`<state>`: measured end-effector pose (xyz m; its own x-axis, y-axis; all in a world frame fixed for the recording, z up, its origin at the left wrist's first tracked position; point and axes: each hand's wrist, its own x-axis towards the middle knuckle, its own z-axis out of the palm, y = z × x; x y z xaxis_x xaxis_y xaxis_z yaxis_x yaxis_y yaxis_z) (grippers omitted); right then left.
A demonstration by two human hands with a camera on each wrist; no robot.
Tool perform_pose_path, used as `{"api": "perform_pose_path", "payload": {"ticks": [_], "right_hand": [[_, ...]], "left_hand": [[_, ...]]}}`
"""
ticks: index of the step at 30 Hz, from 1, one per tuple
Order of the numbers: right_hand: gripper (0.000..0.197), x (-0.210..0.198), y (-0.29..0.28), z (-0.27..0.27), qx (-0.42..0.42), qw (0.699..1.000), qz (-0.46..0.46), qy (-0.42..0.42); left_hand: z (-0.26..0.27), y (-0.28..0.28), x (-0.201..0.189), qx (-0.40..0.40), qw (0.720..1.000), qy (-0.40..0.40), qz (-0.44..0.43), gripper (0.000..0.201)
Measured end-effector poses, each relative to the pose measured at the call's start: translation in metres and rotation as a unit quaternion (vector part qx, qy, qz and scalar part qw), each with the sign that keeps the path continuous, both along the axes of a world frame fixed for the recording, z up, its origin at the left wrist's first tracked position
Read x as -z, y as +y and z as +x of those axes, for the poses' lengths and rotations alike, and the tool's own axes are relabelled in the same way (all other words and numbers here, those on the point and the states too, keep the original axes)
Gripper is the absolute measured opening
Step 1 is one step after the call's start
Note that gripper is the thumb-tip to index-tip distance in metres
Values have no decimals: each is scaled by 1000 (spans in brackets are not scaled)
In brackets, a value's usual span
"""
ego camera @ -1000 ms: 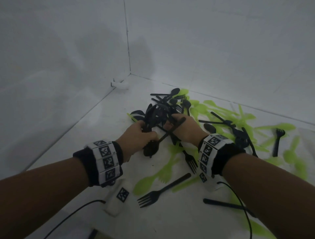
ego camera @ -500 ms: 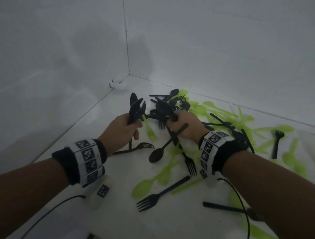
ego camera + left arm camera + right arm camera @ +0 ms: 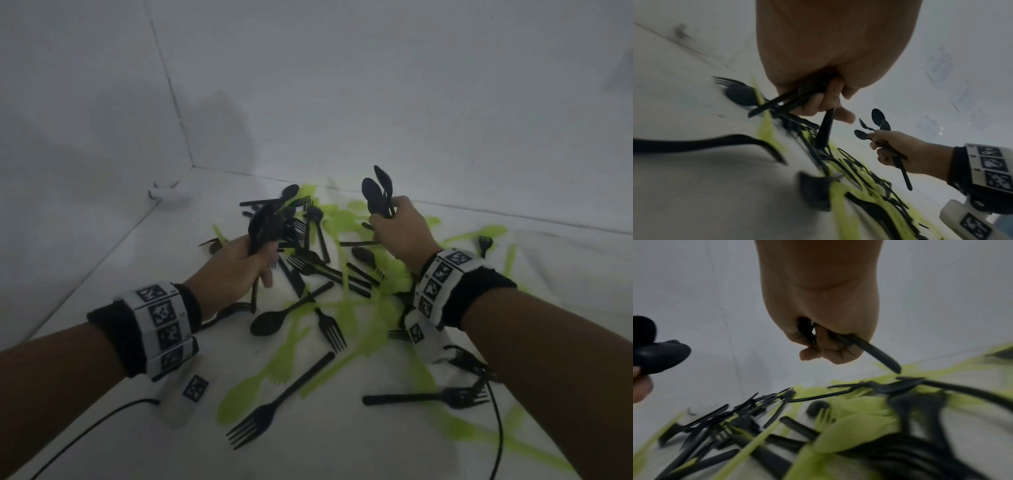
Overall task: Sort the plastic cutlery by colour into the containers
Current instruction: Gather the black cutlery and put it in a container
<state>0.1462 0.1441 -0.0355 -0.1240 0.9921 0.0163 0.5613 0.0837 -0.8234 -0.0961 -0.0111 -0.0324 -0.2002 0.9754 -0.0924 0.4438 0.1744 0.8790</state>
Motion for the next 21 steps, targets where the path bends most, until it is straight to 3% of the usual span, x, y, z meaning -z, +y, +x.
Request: {"api": "perform_pose_path", "payload": {"ticks": [6, 10, 15, 21], "right_hand": [[29, -9, -14, 68, 81, 996, 2, 39], [12, -11, -32, 115, 81, 994, 6, 77], [18, -13, -66, 177, 144, 987, 19, 75], [9, -9, -89, 227, 224, 950, 0, 218]], "left_hand": [[59, 41, -10, 74, 996, -50, 2, 31], [115, 64, -13, 128, 990, -57, 21, 25], [188, 84, -11, 191, 978, -79, 18, 20], [266, 80, -9, 232, 967, -103, -26, 29]]}}
